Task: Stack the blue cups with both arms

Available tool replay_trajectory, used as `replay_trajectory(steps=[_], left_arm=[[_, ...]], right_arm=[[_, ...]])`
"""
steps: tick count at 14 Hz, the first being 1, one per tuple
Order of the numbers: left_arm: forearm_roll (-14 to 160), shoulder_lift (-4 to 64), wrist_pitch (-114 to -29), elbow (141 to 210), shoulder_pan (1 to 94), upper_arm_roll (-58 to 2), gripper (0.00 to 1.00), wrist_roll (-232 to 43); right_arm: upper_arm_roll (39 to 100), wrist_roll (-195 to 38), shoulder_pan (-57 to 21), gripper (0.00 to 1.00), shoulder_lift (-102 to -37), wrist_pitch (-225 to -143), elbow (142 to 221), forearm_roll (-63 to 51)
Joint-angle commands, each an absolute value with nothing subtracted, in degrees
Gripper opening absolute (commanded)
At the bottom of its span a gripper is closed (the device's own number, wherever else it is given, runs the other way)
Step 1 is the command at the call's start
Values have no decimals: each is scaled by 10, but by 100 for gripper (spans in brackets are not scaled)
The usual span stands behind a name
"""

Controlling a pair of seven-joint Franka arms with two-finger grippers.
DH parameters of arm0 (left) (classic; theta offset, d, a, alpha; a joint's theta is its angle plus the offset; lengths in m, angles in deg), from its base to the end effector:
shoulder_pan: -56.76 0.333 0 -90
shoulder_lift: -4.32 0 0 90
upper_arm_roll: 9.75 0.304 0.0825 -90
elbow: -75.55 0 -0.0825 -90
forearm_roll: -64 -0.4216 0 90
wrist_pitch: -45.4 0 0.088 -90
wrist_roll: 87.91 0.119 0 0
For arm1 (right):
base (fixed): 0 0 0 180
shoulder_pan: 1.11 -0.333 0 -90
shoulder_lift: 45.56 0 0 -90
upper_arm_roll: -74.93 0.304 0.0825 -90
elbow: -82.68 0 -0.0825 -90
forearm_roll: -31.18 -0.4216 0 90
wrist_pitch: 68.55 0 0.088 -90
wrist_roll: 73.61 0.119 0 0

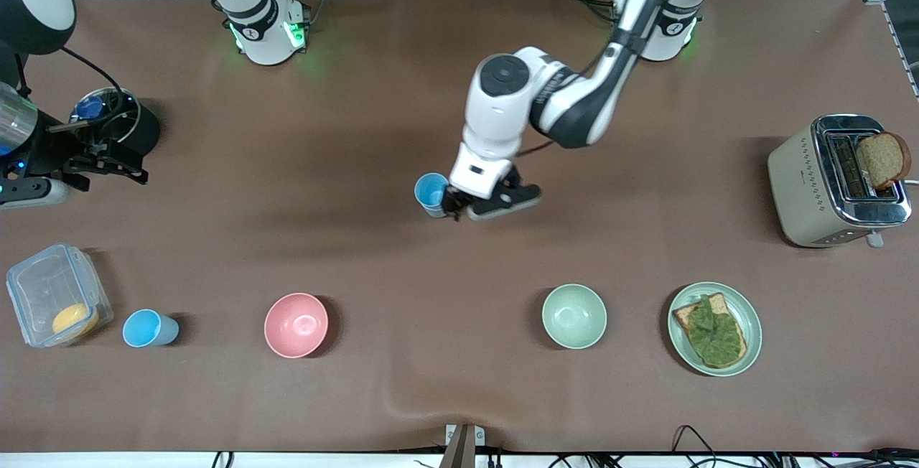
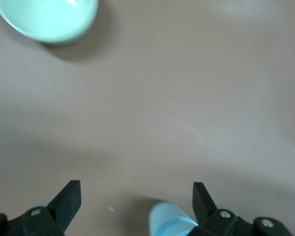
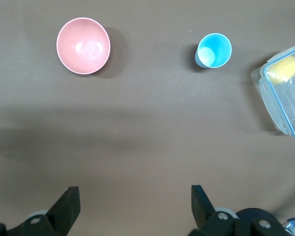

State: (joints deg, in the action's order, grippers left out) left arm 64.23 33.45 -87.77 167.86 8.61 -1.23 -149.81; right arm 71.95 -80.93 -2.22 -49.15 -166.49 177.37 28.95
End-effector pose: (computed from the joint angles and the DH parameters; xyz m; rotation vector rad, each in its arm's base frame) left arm 0.5568 -0.4771 0.3137 2.9585 0.5459 0.2788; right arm 0.6176 -0.0153 0.5328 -3.1028 -0.1393 0.0047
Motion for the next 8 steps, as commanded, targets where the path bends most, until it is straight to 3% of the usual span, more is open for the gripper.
replay_trajectory(steps=[1, 8], left_arm=[[634, 295, -782, 1671, 141, -16, 100, -1439], [659, 214, -588, 1658, 335, -18, 100, -1225]], right_arm=[[731, -806, -7, 100, -497, -1653, 1758, 286], [731, -806, -8, 100, -496, -1649, 1758, 286]])
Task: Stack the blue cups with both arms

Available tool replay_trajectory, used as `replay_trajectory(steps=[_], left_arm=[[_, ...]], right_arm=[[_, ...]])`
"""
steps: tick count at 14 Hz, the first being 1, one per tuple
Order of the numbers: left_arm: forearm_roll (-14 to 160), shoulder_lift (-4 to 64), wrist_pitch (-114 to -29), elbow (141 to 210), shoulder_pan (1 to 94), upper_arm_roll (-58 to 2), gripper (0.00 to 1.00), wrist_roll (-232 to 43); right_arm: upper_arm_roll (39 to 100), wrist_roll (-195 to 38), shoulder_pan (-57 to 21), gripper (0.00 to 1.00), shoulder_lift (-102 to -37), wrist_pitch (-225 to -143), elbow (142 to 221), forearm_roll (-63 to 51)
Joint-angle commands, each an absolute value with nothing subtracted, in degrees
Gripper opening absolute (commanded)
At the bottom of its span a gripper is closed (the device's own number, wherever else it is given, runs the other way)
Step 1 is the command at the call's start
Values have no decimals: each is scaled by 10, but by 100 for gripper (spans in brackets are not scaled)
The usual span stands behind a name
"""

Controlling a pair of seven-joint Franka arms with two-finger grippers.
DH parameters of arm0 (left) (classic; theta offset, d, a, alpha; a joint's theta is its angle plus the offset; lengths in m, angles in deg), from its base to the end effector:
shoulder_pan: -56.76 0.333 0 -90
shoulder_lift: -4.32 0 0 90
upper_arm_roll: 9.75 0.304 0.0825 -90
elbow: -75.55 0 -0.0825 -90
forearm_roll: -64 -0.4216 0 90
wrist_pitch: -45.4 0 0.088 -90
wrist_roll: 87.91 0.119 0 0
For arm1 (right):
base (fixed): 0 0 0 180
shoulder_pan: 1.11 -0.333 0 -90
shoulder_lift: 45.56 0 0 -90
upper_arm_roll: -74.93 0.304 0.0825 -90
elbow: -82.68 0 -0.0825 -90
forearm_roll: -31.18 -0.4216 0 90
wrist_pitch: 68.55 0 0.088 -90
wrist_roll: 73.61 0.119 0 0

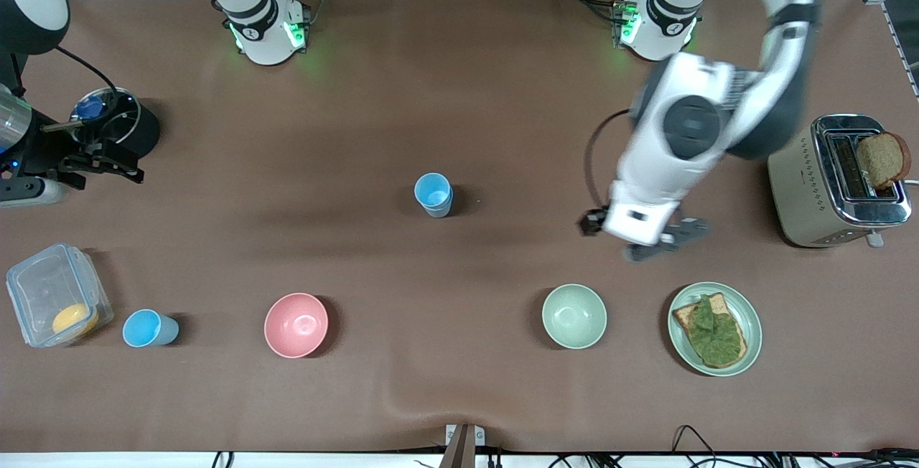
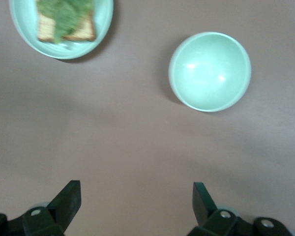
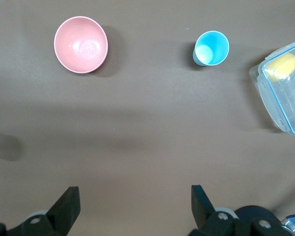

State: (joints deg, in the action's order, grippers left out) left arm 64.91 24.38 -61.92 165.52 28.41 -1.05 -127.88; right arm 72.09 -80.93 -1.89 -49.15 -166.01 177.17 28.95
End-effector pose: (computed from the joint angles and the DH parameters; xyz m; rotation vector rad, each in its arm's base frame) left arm 0.6442 -0.2420 0.4027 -3.0402 -0.5403 0.0296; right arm 0.6169 -0.0174 0.5338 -3.1024 -0.1345 0.0121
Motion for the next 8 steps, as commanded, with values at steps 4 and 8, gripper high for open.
replay_trajectory(steps=[4, 8], left_arm=[[658, 162, -558, 1665, 421, -18, 100, -1160], [653, 98, -551, 1705, 462, -27, 100, -1159]], right_arm=[[731, -806, -5, 100, -496, -1648, 1761, 286], [731, -806, -6, 100, -496, -1648, 1761, 286]])
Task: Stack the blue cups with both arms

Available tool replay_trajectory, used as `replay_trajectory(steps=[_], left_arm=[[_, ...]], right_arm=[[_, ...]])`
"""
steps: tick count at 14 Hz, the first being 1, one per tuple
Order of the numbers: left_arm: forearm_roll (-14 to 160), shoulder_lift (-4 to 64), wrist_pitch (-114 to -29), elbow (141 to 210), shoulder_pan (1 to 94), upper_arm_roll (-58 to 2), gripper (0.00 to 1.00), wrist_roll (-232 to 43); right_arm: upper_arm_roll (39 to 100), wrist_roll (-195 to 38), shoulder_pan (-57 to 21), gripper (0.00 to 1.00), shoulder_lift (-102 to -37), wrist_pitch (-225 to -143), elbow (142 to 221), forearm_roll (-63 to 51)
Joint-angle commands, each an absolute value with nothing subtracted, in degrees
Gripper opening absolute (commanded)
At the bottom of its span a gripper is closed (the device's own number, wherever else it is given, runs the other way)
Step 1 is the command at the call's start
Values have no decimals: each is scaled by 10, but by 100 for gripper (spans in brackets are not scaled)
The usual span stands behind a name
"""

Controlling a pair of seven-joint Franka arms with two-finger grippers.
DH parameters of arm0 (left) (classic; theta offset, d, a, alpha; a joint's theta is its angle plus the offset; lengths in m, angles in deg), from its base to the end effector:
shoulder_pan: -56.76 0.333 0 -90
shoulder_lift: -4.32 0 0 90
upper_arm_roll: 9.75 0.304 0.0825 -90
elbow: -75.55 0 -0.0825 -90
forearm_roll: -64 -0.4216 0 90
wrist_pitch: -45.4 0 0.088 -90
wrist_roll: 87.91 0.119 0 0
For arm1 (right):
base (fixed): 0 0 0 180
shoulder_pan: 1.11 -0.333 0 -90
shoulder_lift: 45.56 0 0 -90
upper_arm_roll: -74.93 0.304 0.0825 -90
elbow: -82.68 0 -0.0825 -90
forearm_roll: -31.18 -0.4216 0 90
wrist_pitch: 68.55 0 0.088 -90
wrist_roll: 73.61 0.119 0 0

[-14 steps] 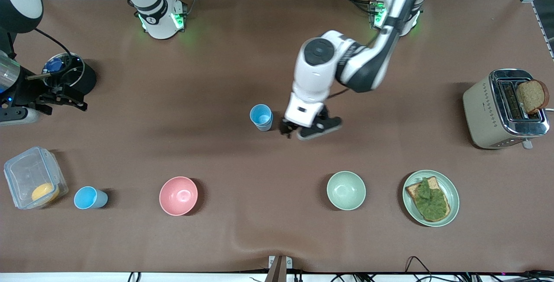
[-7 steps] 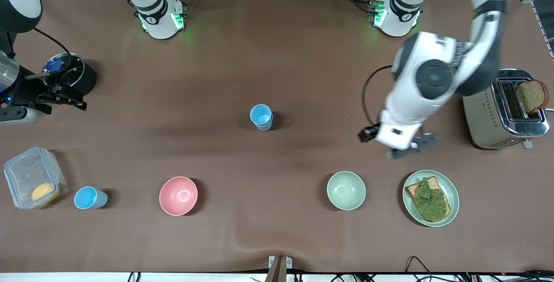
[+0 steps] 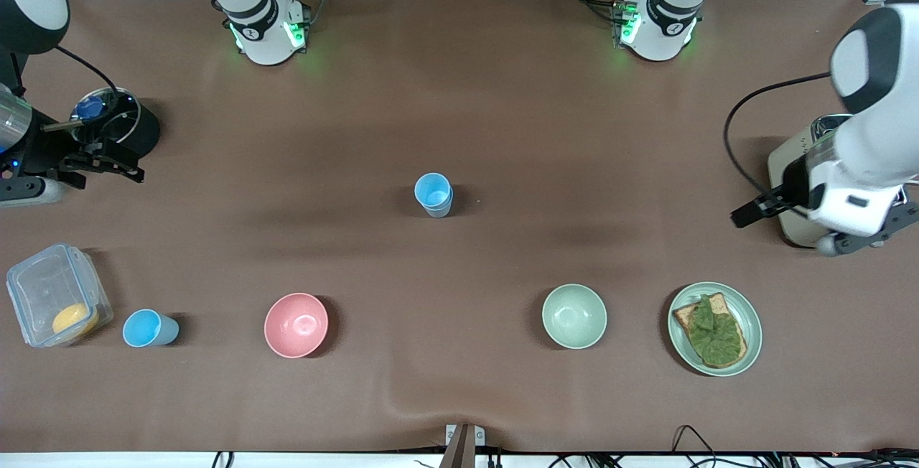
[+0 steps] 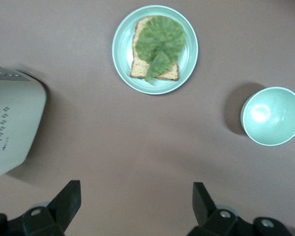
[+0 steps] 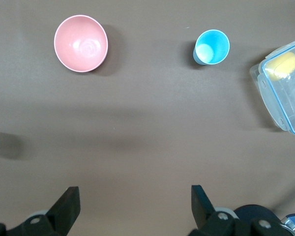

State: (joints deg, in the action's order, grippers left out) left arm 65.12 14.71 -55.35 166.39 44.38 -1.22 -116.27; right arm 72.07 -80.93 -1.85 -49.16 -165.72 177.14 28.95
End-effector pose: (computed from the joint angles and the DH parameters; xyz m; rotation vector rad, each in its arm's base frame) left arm 0.6502 -0.0517 0.4974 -3.0607 -0.6670 0.0063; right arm 0.6163 -0.0180 0.5336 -3.1021 -0.1330 0.0194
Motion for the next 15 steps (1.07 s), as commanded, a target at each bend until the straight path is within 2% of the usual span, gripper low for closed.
replay_trajectory(steps=[1, 3, 7, 11, 15], left_arm=[[653, 68, -551, 1728, 468, -28, 100, -1149], [652, 31, -548, 1758, 474, -29, 100, -1089], [651, 26, -511, 1743, 553, -86, 100, -984], [648, 41, -441, 1642, 597, -113, 100, -895], [630, 40, -435, 1625, 597, -139, 100, -891]], right_arm=[[731, -805, -8, 100, -496, -1648, 1761, 286], [732, -805, -8, 100, -496, -1649, 1760, 286], [732, -805, -8, 100, -496, -1648, 1760, 285], [734, -800, -11, 100, -496, -1649, 1758, 285], [734, -800, -10, 100, -496, -1648, 1759, 285]])
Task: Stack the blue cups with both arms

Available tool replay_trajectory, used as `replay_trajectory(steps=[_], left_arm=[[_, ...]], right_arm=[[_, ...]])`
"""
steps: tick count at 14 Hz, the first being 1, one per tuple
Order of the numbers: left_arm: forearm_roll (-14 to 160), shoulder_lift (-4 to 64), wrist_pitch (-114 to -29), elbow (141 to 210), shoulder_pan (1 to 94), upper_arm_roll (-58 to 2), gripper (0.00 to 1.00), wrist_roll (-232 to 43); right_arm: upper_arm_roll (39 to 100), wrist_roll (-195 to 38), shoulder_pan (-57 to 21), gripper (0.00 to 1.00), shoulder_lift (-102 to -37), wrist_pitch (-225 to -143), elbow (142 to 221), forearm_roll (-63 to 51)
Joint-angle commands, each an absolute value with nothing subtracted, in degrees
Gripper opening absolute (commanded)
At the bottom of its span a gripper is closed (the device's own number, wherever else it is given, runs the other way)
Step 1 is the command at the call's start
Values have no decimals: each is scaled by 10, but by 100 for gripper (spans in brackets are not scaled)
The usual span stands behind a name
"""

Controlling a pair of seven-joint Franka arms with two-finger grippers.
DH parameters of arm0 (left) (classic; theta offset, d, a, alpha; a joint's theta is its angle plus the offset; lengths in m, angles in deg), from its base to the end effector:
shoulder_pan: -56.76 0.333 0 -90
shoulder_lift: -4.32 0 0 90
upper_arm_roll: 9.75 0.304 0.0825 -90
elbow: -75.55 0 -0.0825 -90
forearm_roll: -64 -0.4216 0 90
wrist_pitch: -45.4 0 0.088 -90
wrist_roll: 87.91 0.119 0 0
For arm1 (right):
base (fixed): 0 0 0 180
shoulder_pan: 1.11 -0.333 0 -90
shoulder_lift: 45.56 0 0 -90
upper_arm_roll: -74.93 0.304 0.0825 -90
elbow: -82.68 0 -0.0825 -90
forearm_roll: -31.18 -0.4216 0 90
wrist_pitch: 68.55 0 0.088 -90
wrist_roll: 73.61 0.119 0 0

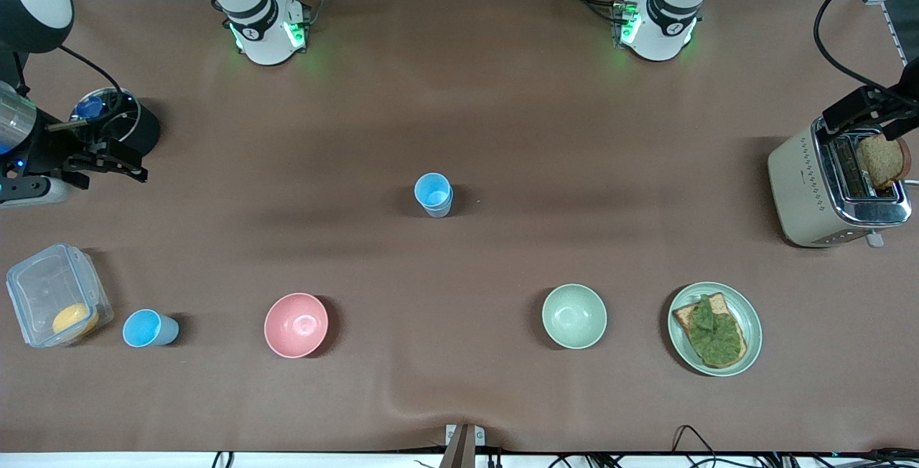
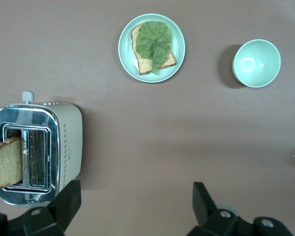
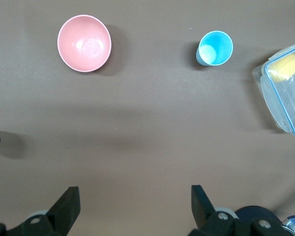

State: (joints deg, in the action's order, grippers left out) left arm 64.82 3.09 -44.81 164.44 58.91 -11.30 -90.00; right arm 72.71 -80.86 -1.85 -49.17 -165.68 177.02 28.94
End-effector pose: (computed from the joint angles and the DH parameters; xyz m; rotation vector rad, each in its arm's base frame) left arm 0.5870 0.0043 0.6234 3.1257 0.0730 0.0693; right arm 0.6166 -0.0112 0.5345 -3.1007 -0.1484 0.0178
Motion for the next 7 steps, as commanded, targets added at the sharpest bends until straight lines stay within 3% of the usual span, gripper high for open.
replay_trajectory(steps=[1, 7], left_arm=[[623, 40, -433, 1621, 594, -144, 100, -891], [616, 40, -404, 1617, 594, -181, 100, -891]], right_arm=[[734, -800, -9, 100, -496, -1649, 1760, 285], [734, -799, -10, 100, -496, -1649, 1760, 285]])
